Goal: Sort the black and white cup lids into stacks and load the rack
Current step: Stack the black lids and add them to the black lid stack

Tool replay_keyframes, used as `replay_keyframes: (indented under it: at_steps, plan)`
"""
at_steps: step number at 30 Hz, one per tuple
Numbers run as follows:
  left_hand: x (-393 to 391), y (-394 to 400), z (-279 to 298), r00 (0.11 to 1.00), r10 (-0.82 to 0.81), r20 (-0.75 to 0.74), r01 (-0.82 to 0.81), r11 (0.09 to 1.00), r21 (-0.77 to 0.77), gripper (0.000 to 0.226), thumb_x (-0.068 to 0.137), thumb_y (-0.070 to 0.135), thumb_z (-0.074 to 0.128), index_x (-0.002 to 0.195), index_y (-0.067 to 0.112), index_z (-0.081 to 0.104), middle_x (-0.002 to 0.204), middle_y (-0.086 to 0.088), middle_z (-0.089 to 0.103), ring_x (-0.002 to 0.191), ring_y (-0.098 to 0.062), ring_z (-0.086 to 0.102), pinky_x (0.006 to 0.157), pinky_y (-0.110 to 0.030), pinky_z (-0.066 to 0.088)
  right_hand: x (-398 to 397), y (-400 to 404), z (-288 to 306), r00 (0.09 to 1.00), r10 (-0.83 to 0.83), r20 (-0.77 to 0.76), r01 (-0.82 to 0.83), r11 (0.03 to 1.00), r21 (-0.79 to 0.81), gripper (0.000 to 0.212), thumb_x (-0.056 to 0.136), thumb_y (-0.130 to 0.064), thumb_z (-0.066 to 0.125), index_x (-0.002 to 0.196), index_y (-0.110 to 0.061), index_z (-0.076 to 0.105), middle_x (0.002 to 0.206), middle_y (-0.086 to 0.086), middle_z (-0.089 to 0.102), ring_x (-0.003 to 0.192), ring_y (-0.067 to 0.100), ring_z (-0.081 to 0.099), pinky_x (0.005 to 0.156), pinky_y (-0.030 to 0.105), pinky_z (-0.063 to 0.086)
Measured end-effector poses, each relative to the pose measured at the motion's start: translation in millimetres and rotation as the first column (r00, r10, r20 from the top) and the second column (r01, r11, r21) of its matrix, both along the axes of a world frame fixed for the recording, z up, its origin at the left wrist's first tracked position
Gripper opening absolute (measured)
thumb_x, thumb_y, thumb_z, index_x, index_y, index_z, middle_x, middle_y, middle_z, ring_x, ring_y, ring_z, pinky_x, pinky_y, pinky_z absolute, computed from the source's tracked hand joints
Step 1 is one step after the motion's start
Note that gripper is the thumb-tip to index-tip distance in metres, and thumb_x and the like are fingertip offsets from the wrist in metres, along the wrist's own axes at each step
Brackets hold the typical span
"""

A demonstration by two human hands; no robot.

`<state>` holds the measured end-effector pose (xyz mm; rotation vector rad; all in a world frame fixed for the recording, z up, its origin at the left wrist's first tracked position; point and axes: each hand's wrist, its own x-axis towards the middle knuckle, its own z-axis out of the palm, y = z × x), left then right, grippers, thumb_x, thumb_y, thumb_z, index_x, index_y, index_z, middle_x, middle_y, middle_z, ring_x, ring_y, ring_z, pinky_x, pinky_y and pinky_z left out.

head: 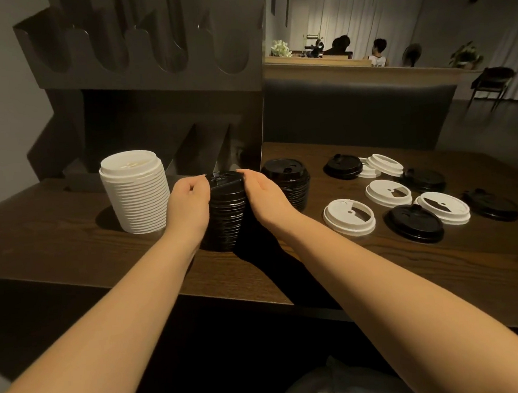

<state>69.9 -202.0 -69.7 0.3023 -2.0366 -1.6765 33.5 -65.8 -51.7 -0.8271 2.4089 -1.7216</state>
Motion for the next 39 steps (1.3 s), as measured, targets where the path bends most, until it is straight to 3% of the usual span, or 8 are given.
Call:
replay_keyframes:
  at_steps: [11,13,16,19,23,30,35,39]
  plan:
    - [1.2,-4.0,11.2,0.998,-0.04,0.04,0.026,0.953,0.302,0.042,0.095,0.05,0.034,0.122,0.027,0.056,0.135,-0.002,0.055,0.126,-0.022,0.049,0.11,-0.047,0.034,3.6,2.7,8.8,0.999,-0.01,0.038,0.013,0.996,-0.09,0.043,0.102,-0.03,0.039,0.143,-0.019,0.041,0.144,0.0,0.045,0.124,0.006,0.046,0.105,0.021,0.036]
    - [0.5,-3.9,10.8,0.998,-0.035,0.046,0.024,0.974,0.224,0.033,0.099,0.039,0.038,0.12,0.026,0.058,0.126,0.0,0.06,0.119,-0.02,0.054,0.105,-0.042,0.04,3.4,6.5,5.7,0.999,0.019,0.041,-0.015,0.996,-0.088,0.038,0.102,-0.026,0.039,0.137,-0.015,0.05,0.13,-0.006,0.054,0.104,-0.008,0.051,0.088,0.004,0.039]
    - [-0.7,-3.8,1.6,0.994,-0.091,0.062,0.09,0.996,0.018,0.036,0.096,0.035,0.039,0.118,0.021,0.063,0.116,-0.004,0.065,0.112,-0.024,0.059,0.096,-0.044,0.048,7.8,11.7,-3.2,0.995,0.085,0.045,-0.081,0.994,-0.075,0.028,0.103,-0.023,0.038,0.123,-0.019,0.057,0.11,-0.021,0.054,0.097,-0.017,0.052,0.082,0.0,0.04]
    - [-2.1,-6.3,-3.0,0.993,-0.094,0.073,0.091,0.995,0.048,0.041,0.093,0.038,0.039,0.12,0.019,0.063,0.116,-0.008,0.065,0.112,-0.025,0.059,0.1,-0.052,0.045,9.6,13.3,-3.7,0.992,0.111,0.059,-0.106,0.99,-0.088,0.022,0.103,-0.022,0.038,0.115,-0.022,0.056,0.105,-0.022,0.055,0.091,-0.022,0.053,0.074,-0.002,0.04]
    - [7.8,5.9,12.4,0.999,-0.02,0.051,0.017,0.999,0.052,0.044,0.103,0.036,0.028,0.134,0.018,0.054,0.133,-0.001,0.055,0.127,-0.02,0.048,0.109,-0.034,0.032,7.8,13.2,1.3,0.991,0.094,0.093,-0.084,0.991,-0.105,0.041,0.103,-0.033,0.037,0.142,-0.021,0.043,0.139,-0.005,0.049,0.124,0.002,0.045,0.093,0.01,0.038]
    - [20.7,17.5,15.6,0.968,0.211,-0.133,-0.233,0.957,-0.174,0.039,0.104,0.021,0.027,0.134,0.011,0.05,0.14,-0.005,0.046,0.133,-0.014,0.036,0.1,-0.016,0.022,2.0,22.7,-4.4,1.0,-0.001,-0.031,0.001,1.0,-0.002,0.042,0.105,-0.031,0.024,0.142,-0.021,0.042,0.149,0.001,0.04,0.138,0.011,0.032,0.103,0.011,0.019]
    - [21.5,33.4,29.3,0.938,0.195,-0.286,-0.289,0.895,-0.339,0.034,0.103,0.015,0.032,0.127,0.009,0.055,0.14,-0.006,0.047,0.135,-0.015,0.035,0.099,-0.008,0.018,1.2,25.7,8.6,0.988,-0.024,0.151,0.047,0.988,-0.148,0.049,0.103,-0.043,0.019,0.142,-0.026,0.044,0.152,0.007,0.036,0.141,0.02,0.029,0.118,0.043,0.02]
    - [17.2,59.4,47.6,0.95,0.124,-0.286,-0.226,0.907,-0.355,0.033,0.103,0.018,0.034,0.129,0.015,0.054,0.142,0.0,0.045,0.136,-0.011,0.034,0.101,-0.011,0.02,-0.4,38.9,30.1,0.987,-0.03,0.159,0.057,0.985,-0.165,0.049,0.104,-0.041,0.019,0.139,-0.023,0.048,0.138,-0.003,0.048,0.124,0.011,0.045,0.1,0.019,0.031]
